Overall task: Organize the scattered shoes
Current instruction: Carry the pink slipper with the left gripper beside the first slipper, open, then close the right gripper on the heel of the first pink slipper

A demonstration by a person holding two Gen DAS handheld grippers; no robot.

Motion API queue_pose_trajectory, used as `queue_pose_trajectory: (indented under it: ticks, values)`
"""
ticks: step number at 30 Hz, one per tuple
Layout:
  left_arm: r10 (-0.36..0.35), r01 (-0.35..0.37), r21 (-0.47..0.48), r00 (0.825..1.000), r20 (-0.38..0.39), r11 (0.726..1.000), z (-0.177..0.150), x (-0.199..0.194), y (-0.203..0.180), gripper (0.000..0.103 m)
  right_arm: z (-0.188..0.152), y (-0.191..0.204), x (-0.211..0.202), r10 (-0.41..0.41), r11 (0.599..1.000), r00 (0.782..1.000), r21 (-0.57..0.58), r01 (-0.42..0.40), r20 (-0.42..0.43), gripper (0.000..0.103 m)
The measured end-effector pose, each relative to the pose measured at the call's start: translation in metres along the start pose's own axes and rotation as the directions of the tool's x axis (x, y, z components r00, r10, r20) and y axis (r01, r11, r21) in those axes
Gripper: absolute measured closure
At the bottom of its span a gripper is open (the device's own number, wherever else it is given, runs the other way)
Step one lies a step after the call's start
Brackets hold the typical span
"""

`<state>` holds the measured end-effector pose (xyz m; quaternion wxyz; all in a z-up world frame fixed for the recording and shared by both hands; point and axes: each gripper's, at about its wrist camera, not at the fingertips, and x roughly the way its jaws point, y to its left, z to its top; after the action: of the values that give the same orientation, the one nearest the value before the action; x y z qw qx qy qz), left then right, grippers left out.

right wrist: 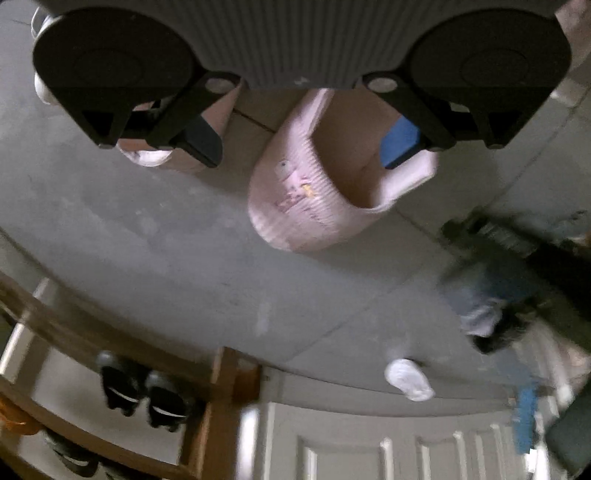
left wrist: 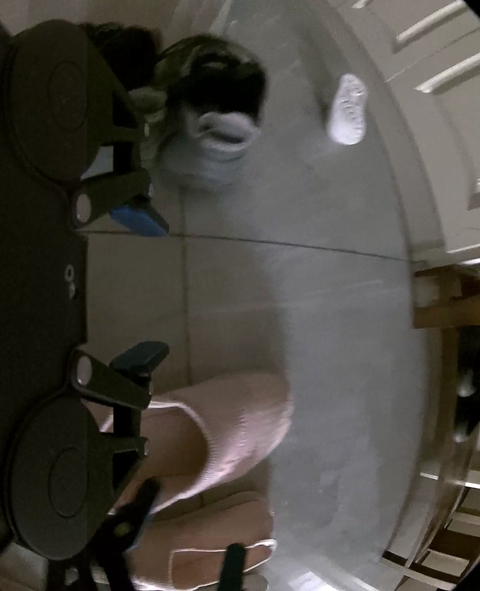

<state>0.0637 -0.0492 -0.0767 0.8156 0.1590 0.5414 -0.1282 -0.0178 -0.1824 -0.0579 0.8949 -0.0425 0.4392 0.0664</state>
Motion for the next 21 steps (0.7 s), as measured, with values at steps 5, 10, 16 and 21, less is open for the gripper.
queue_pose_trajectory:
  ticks: [5, 10, 16, 21]
  values:
    - [0.018, -0.018, -0.017, 0.999, -0.029, 1.000, -0.004, 0.010, 0.015, 0.040, 0.001, 0.001, 0.026, -0.017, 1.000, 0.996, 0.002, 0.017, -0.090, 0.010]
    - [0.009, -0.009, -0.018, 0.999, -0.033, 1.000, -0.004, 0.012, 0.022, 0.040, 0.004, 0.003, 0.043, 0.007, 1.000, 0.994, -0.021, -0.010, -0.110, 0.073]
    - [0.006, -0.006, -0.021, 1.000, -0.012, 1.000, -0.007, 0.006, 0.023, 0.040, 0.002, -0.004, 0.042, 0.062, 0.997, 0.996, -0.038, -0.064, -0.064, 0.091]
    - [0.026, -0.025, -0.036, 1.000, 0.000, 0.999, -0.007, 0.004, 0.026, 0.040, 0.000, -0.011, 0.029, 0.104, 0.989, 0.994, -0.100, -0.108, -0.040, 0.094]
